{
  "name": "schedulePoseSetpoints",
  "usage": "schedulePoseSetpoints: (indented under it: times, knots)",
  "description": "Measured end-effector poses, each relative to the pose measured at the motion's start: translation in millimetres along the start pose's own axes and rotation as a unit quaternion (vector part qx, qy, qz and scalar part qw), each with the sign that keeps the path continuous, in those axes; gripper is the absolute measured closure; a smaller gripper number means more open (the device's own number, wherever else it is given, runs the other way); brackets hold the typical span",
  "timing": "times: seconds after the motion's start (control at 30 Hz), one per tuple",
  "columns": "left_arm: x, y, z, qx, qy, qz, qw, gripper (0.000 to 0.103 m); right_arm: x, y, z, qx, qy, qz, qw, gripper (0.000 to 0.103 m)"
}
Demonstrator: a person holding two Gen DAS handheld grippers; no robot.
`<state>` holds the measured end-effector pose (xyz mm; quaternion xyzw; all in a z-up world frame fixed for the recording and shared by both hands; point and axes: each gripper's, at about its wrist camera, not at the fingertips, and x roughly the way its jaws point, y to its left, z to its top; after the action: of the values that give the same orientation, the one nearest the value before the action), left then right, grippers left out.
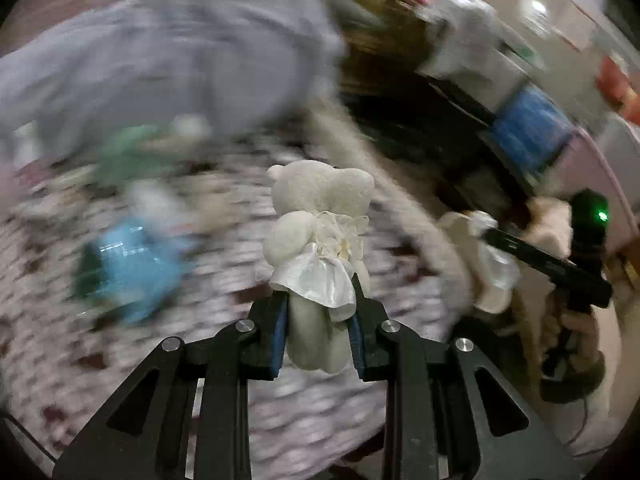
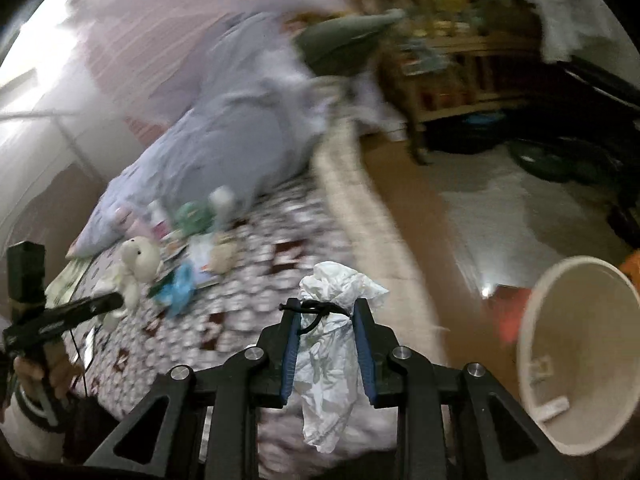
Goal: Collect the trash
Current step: 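Carry the bag with the right tool while the left tool carries the bear to the bucket, then open both tools to drop the bag and bear into the bucket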
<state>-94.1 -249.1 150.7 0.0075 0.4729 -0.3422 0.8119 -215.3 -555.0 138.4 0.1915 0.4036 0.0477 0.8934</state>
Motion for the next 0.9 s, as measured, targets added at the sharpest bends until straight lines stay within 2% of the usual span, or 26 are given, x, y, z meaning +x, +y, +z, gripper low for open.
schedulePoseSetpoints:
  times: [0.13,0.2,0.3,0.43,0.53,0.6,0.63,0.67,0.7,0.73,0.83,0.9]
  knots:
    - [49,-66,17,0.036,0.017,-0.053,0.9978,0.079,-25,-56,-1,0.040,-0.014,-0.059,0.997,0.078]
    - [79,-99,27,0.045,0.036,-0.087,0.9945,0.079,-34,-89,-2,0.066,-0.017,-0.088,0.994,0.078]
    - [117,-143,38,0.061,0.056,-0.120,0.9893,0.079,-42,-126,-4,0.097,-0.019,-0.117,0.988,0.078]
    - [159,-185,45,0.086,0.082,-0.141,0.9829,0.078,-48,-161,-5,0.118,-0.018,-0.148,0.982,0.078]
    - [188,-210,48,0.085,0.103,-0.153,0.9792,0.077,-52,-179,-6,0.127,-0.022,-0.164,0.978,0.078]
    - [203,-221,50,0.082,0.114,-0.167,0.9760,0.068,-53,-188,-5,0.133,-0.024,-0.174,0.975,0.078]
    - [209,-225,52,0.078,0.116,-0.176,0.9743,0.056,-53,-193,-5,0.136,-0.024,-0.180,0.974,0.078]
    - [211,-226,50,0.074,0.115,-0.180,0.9740,0.042,-51,-197,-5,0.140,-0.025,-0.189,0.972,0.074]
    - [213,-227,52,0.066,0.110,-0.182,0.9748,0.039,-51,-200,-5,0.144,-0.026,-0.196,0.970,0.070]
    - [211,-228,47,0.063,0.109,-0.182,0.9753,0.039,-50,-202,-5,0.147,-0.028,-0.201,0.968,0.063]
    - [206,-219,45,0.060,0.110,-0.166,0.9781,0.039,-44,-203,-8,0.149,-0.023,-0.192,0.970,0.062]
    - [199,-210,45,0.061,0.100,-0.131,0.9844,0.039,-38,-200,-11,0.150,-0.016,-0.185,0.971,0.062]
